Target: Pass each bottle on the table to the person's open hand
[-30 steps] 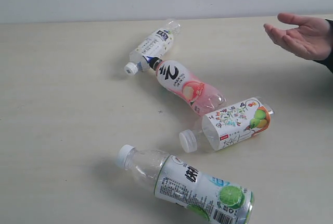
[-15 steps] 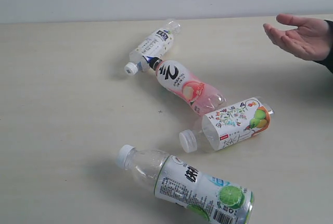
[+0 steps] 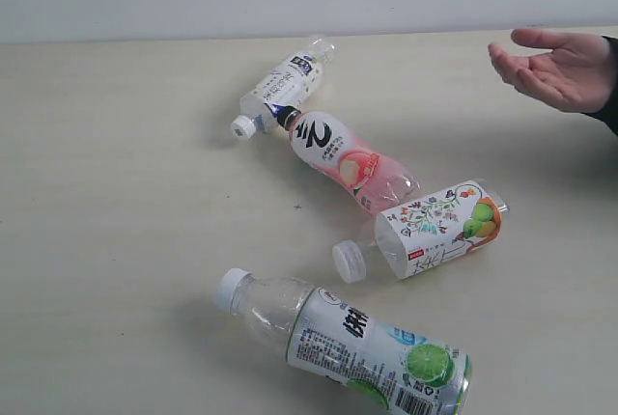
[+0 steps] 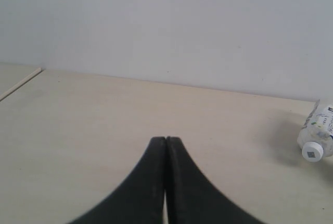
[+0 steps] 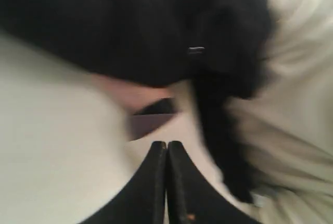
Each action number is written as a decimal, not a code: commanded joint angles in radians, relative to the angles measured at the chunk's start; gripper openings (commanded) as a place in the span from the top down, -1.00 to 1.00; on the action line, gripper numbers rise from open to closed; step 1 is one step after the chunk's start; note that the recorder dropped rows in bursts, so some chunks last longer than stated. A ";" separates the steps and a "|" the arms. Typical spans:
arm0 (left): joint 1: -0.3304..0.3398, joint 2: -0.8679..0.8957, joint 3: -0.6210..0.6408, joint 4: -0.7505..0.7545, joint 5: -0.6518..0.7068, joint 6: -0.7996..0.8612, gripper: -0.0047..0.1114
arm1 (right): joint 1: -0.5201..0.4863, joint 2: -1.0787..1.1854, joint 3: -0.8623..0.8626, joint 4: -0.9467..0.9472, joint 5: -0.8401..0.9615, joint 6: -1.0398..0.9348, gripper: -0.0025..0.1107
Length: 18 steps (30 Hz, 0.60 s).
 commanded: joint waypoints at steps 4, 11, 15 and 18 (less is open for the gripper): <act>-0.005 -0.006 0.000 -0.002 -0.006 0.001 0.92 | 0.134 0.036 -0.115 0.985 0.137 -0.689 0.96; -0.005 -0.006 0.000 -0.002 -0.006 0.001 0.92 | 0.421 0.067 -0.113 0.989 0.167 -0.527 0.96; -0.005 -0.006 0.000 -0.002 -0.006 0.001 0.92 | 0.571 0.106 -0.113 1.011 0.158 -0.511 0.96; -0.005 -0.006 0.000 -0.002 -0.006 0.001 0.92 | 0.674 0.162 -0.113 1.039 0.146 -0.491 0.91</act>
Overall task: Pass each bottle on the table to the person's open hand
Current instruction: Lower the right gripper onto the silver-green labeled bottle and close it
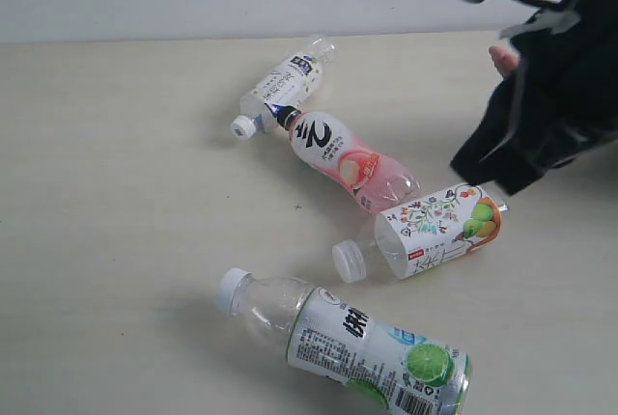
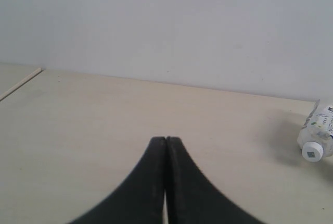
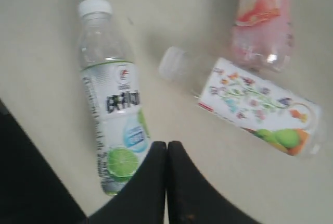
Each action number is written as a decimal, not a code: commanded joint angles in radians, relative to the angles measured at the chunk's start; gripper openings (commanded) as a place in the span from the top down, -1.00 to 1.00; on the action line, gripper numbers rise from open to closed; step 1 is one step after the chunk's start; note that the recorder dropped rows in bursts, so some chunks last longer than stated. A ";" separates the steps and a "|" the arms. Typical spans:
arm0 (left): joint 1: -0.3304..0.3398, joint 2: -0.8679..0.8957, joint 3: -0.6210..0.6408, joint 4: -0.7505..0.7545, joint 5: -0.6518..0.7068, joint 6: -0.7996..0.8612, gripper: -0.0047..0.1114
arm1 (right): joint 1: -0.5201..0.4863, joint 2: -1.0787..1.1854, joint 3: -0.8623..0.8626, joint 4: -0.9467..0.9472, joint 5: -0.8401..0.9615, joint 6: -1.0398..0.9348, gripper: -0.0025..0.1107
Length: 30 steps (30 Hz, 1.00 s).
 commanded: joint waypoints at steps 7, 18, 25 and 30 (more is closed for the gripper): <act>-0.005 -0.006 0.000 -0.002 -0.006 0.001 0.92 | 0.302 0.214 -0.006 0.036 -0.082 0.081 0.60; -0.005 -0.006 0.000 -0.002 -0.006 0.001 0.92 | 0.408 0.420 -0.006 0.039 -0.127 0.132 -0.17; -0.005 -0.006 0.000 -0.002 -0.006 0.001 0.92 | 0.408 0.442 -0.006 0.048 -0.127 0.132 -0.18; -0.005 -0.006 0.000 -0.002 -0.006 0.001 0.92 | 0.408 0.442 -0.006 0.042 -0.118 0.153 -0.15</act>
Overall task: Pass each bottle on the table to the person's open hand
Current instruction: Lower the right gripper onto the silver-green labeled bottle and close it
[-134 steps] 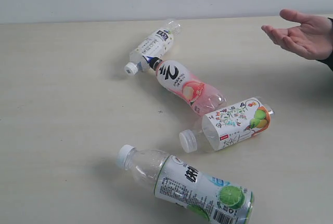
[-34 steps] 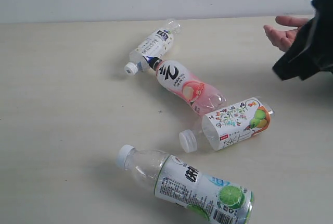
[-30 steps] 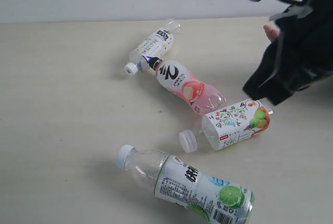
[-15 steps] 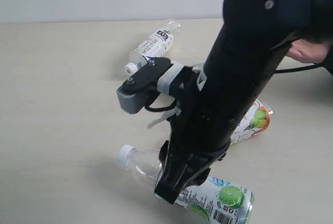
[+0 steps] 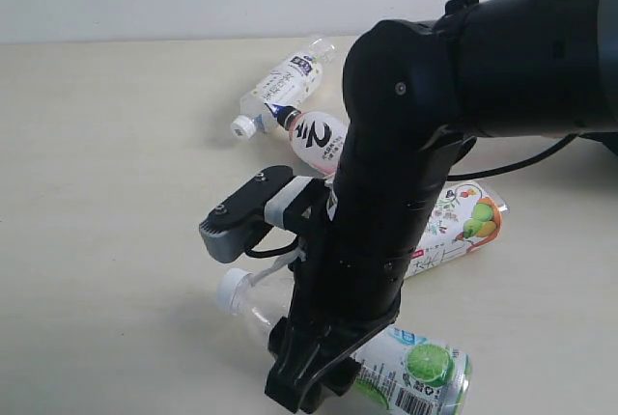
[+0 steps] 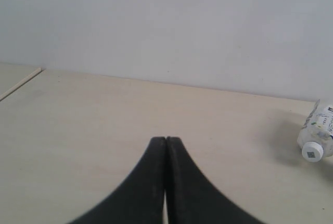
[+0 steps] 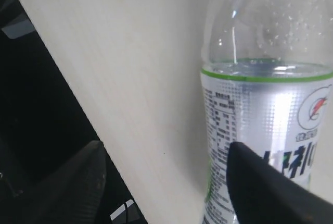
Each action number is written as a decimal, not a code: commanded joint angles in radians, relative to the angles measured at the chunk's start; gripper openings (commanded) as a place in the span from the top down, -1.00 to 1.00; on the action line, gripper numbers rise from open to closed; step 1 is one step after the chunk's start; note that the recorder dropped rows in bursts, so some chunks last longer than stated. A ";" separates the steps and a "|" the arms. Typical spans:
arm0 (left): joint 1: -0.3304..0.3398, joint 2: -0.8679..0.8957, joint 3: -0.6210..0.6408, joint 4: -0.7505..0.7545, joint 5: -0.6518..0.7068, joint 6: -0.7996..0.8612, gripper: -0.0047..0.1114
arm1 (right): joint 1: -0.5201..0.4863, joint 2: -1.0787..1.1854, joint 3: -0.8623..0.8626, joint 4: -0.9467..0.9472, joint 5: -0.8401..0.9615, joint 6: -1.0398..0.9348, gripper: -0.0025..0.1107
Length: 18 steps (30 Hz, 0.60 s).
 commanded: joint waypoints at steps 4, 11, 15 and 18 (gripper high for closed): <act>-0.005 -0.006 0.000 -0.002 -0.006 0.001 0.92 | 0.003 -0.004 -0.004 -0.103 0.000 0.096 -0.33; -0.005 -0.006 0.000 -0.002 -0.006 0.001 0.92 | 0.003 -0.002 -0.004 -0.195 -0.007 0.155 -0.37; -0.005 -0.006 0.000 -0.002 -0.006 0.001 0.92 | 0.003 -0.002 -0.004 -0.198 -0.007 0.111 -0.56; -0.005 -0.006 0.000 -0.002 -0.006 0.001 0.92 | 0.003 -0.002 -0.004 -0.200 -0.011 0.088 -0.68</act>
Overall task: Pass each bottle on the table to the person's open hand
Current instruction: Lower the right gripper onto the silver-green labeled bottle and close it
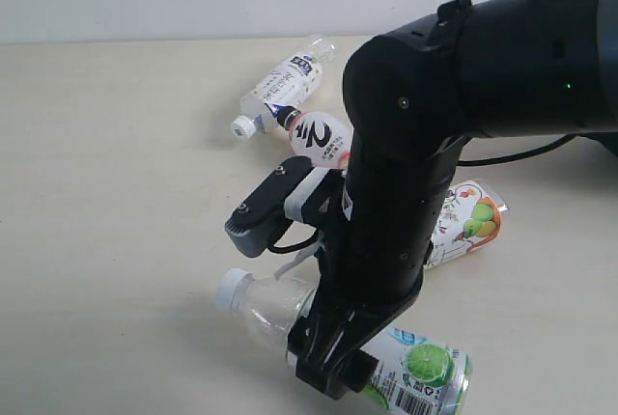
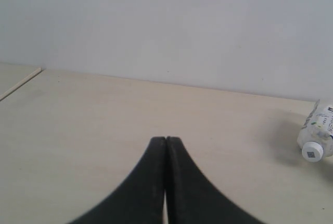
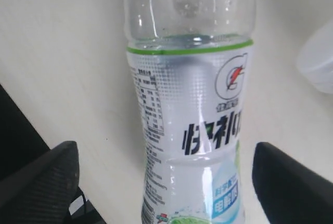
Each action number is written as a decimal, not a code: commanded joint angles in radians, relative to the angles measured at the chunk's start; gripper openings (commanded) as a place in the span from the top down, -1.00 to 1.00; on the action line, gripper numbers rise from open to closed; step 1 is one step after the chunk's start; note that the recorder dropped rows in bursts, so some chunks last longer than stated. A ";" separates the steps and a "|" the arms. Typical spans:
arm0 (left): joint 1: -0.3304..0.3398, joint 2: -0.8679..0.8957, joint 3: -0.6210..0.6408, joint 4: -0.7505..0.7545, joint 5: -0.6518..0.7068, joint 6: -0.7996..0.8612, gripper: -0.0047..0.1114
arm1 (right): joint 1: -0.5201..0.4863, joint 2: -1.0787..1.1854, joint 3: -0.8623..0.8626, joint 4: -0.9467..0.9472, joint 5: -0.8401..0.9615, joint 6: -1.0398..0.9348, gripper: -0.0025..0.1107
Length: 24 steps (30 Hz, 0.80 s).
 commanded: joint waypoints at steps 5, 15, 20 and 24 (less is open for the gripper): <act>-0.005 -0.006 0.000 -0.002 -0.006 0.001 0.92 | 0.003 0.011 -0.004 -0.006 -0.030 -0.036 -0.68; -0.005 -0.006 0.000 -0.002 -0.006 0.001 0.92 | 0.003 0.096 -0.004 -0.010 -0.073 -0.029 -0.67; -0.005 -0.006 0.000 -0.002 -0.006 0.001 0.92 | 0.003 0.126 -0.004 -0.013 -0.092 -0.029 -0.67; -0.005 -0.006 0.000 -0.002 -0.006 0.001 0.92 | 0.003 0.144 -0.004 -0.013 -0.110 -0.029 -0.67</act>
